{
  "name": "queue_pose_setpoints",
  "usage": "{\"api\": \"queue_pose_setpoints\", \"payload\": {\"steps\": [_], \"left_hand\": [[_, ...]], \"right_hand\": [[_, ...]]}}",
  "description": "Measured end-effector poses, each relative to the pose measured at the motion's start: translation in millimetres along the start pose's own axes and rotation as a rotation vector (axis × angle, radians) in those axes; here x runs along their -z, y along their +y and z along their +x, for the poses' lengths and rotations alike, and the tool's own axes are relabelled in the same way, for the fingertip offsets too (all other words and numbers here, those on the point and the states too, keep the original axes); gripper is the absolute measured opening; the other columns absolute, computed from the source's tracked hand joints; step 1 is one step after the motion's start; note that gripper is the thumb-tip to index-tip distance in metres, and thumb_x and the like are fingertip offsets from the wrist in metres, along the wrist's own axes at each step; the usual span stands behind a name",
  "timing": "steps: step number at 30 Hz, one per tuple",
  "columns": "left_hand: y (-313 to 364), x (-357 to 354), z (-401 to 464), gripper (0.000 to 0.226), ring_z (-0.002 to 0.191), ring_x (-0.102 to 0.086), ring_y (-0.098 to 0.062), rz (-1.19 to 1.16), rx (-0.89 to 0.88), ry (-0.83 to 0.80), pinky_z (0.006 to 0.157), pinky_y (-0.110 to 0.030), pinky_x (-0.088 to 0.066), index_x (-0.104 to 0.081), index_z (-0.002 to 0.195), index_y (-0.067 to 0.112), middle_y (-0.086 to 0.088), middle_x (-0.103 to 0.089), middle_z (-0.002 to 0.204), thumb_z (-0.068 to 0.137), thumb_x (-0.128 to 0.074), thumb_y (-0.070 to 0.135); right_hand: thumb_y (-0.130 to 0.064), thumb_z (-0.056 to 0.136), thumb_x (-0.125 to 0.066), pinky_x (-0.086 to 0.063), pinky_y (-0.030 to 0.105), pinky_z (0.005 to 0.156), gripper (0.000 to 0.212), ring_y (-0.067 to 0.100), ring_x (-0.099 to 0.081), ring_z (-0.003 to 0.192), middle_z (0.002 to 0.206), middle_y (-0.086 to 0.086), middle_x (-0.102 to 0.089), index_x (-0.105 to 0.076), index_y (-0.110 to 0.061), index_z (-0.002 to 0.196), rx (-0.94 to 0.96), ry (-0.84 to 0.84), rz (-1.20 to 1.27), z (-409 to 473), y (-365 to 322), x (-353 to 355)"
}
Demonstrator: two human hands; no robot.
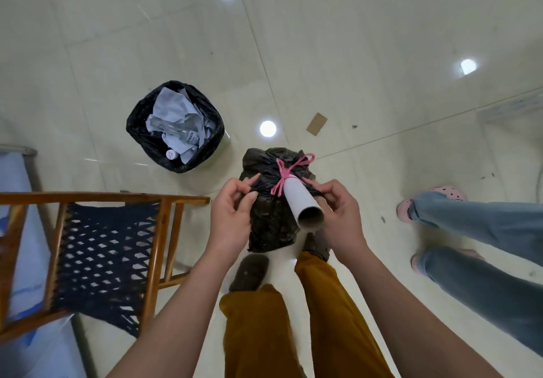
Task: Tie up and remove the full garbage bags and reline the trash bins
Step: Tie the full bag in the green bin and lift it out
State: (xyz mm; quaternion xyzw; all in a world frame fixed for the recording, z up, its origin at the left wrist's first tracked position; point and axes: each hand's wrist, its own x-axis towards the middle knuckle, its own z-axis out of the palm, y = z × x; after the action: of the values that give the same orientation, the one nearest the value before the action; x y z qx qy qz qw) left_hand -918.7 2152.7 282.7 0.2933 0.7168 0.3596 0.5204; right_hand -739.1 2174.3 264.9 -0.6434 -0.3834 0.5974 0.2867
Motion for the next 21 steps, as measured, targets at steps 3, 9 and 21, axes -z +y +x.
{"api": "queue_pose_setpoints", "payload": {"steps": [3, 9, 21], "left_hand": [[23, 11, -14, 0.022, 0.121, -0.055, -0.004, -0.026, -0.028, -0.047, 0.105, -0.029, -0.042, -0.051, 0.078, 0.017, 0.025, -0.066, 0.108, 0.095, -0.053, 0.004], [73, 35, -50, 0.024, 0.118, -0.055, 0.002, 0.027, -0.114, -0.222, 0.097, -0.014, -0.045, -0.055, 0.077, 0.021, 0.026, -0.067, 0.104, 0.094, -0.055, 0.004], [152, 2, -167, 0.022, 0.105, -0.063, 0.001, 0.216, -0.218, -0.783, 0.086, -0.021, -0.053, -0.065, 0.097, 0.032, 0.019, -0.069, 0.112, 0.08, -0.076, 0.023]], "right_hand": [[0.004, 0.091, -0.058, -0.048, 0.051, 0.1, 0.014, 0.008, -0.06, 0.118, 0.108, -0.015, -0.073, -0.058, -0.009, 0.087, 0.034, 0.081, 0.025, -25, -20, 1], [0.014, 0.087, -0.059, -0.05, 0.048, 0.099, 0.014, 0.007, -0.063, 0.113, 0.105, -0.011, -0.073, -0.057, 0.003, 0.094, 0.107, 0.24, 0.097, -95, -63, 3], [0.007, 0.088, -0.06, -0.046, 0.054, 0.071, 0.039, 0.02, -0.055, 0.078, 0.073, -0.009, -0.066, -0.067, -0.029, 0.076, 0.149, 0.676, 0.496, -279, -95, 57]]}}
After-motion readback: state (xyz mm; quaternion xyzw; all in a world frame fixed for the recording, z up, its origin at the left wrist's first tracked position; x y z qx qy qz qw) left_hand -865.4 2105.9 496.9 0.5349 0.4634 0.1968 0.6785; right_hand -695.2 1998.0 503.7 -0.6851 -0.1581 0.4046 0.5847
